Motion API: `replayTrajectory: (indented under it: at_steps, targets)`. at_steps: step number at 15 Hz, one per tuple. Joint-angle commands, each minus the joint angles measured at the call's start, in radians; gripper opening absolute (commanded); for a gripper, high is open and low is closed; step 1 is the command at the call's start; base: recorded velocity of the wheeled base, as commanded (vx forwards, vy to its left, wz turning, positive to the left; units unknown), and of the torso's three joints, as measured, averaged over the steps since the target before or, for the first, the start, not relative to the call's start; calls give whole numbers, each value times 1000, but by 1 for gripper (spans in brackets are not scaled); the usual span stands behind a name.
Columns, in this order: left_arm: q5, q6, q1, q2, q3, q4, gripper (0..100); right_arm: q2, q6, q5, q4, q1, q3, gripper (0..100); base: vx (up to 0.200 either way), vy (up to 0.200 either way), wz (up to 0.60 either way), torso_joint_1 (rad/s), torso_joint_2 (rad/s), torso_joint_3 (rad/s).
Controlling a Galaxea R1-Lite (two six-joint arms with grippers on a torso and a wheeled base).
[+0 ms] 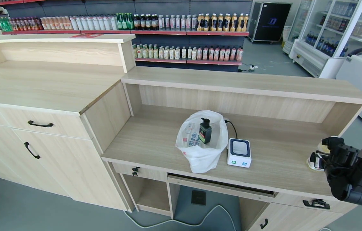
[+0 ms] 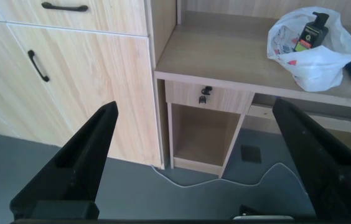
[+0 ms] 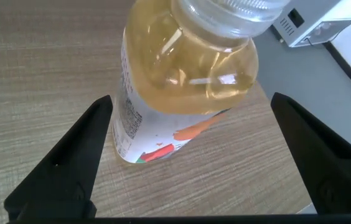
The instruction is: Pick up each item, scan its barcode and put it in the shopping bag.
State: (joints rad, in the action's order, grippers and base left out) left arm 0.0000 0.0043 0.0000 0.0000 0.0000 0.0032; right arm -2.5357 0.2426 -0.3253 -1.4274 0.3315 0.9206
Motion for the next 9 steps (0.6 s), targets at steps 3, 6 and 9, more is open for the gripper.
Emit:
replayTrajectory:
  at_steps: [3, 6, 9]
  targets:
    - [0, 0, 0, 0, 0, 0, 100, -46, 7, 9, 21, 6, 83, 100, 0, 0, 0, 0, 0, 0]
    - [0, 0, 0, 0, 0, 0, 100, -80, 37, 20, 70, 8, 170, 100, 0, 0, 0, 0, 0, 0]
    - [0, 0, 0, 0, 0, 0, 100, -110, 67, 49, 71, 8, 215, 100, 0, 0, 0, 0, 0, 0]
